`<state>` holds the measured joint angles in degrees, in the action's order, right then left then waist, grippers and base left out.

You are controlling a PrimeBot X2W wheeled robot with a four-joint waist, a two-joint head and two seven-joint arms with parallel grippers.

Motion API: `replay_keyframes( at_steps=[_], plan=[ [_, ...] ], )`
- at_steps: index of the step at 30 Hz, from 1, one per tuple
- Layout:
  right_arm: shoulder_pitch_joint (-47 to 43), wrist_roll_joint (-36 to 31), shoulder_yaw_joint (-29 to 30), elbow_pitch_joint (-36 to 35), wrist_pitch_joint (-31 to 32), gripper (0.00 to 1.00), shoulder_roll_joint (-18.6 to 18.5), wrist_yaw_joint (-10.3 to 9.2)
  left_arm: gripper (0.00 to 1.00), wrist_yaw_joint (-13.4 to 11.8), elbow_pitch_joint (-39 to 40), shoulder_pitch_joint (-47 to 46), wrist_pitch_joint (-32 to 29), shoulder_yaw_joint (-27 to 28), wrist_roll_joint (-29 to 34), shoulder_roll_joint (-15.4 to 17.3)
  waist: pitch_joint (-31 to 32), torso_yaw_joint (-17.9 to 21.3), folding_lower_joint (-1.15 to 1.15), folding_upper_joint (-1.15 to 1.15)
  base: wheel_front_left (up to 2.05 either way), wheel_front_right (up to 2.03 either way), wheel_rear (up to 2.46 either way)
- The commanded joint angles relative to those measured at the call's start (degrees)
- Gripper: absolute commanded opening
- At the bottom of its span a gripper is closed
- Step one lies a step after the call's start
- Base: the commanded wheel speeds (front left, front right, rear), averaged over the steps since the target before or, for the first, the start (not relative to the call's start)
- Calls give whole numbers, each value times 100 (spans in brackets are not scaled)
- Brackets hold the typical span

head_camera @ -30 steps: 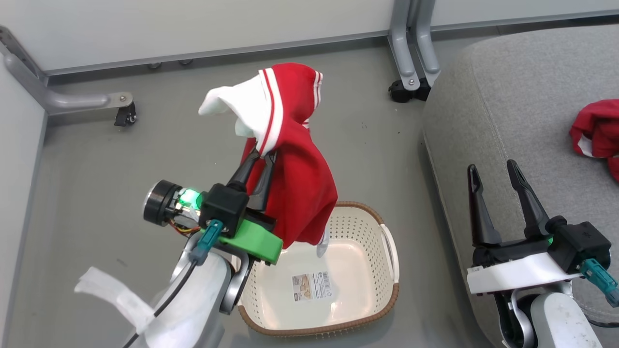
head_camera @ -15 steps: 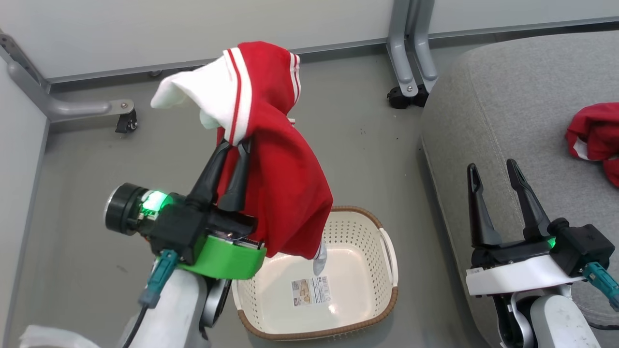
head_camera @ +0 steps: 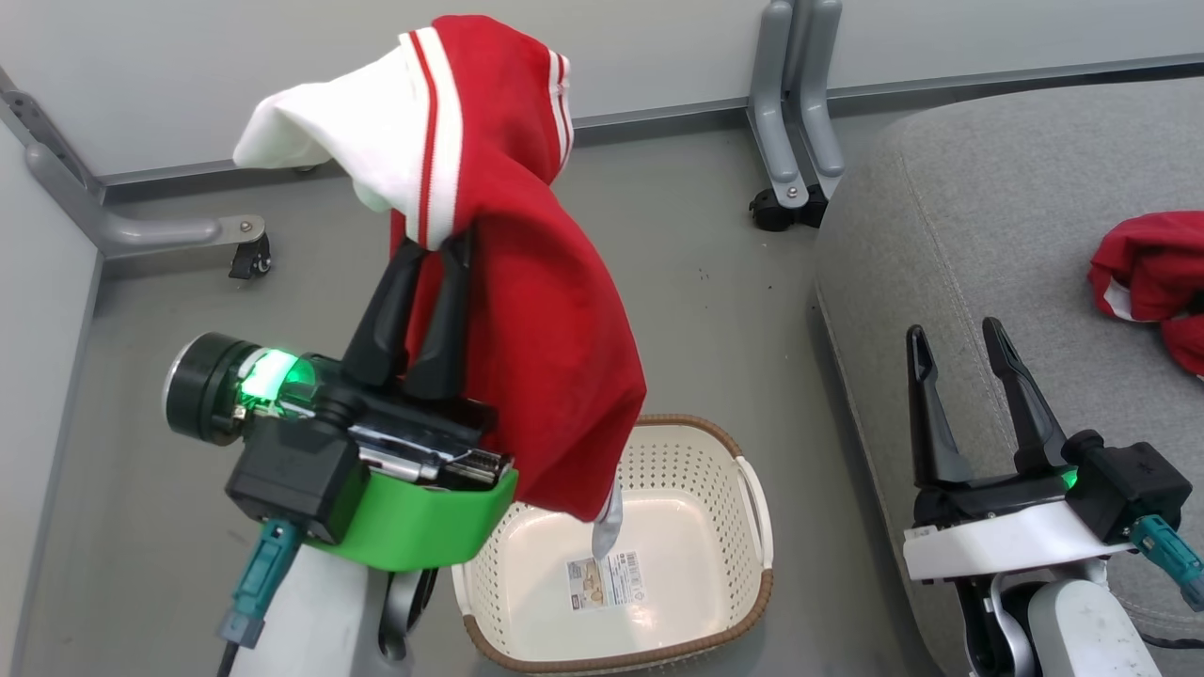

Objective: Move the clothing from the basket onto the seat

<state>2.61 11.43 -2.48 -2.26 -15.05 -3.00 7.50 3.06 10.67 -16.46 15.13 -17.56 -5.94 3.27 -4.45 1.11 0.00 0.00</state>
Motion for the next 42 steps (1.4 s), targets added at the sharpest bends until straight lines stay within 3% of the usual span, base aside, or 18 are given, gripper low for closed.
replay_keyframes(
  at_steps=[1, 12, 25, 32, 42],
  plan=[
    [-71, 5, -6, -2, -19, 100, -6, -2, 0, 55, 28, -44, 1, -37, 30, -2, 5, -2, 0, 0, 0, 0, 0],
    [-111, 2, -65, 5, -18, 100, -3, -2, 0, 311, -225, -1, 1, -565, -1, -31, 8, 27, 0, 0, 0, 0, 0],
    [-133, 7, -141, -98, -19, 100, -50, -2, 0, 378, -257, -57, 1, -543, -36, -37, -36, 74, 0, 0, 0, 0, 0],
    [-234, -19, -723, -393, -18, 100, -389, -2, 0, 391, -259, -141, 1, -448, 6, -36, -125, 110, 0, 0, 0, 0, 0],
    [-144, -31, -2110, -718, -19, 100, -1162, -2, 0, 396, -261, -202, 1, -407, -7, -35, -80, 120, 0, 0, 0, 0, 0]
  ],
)
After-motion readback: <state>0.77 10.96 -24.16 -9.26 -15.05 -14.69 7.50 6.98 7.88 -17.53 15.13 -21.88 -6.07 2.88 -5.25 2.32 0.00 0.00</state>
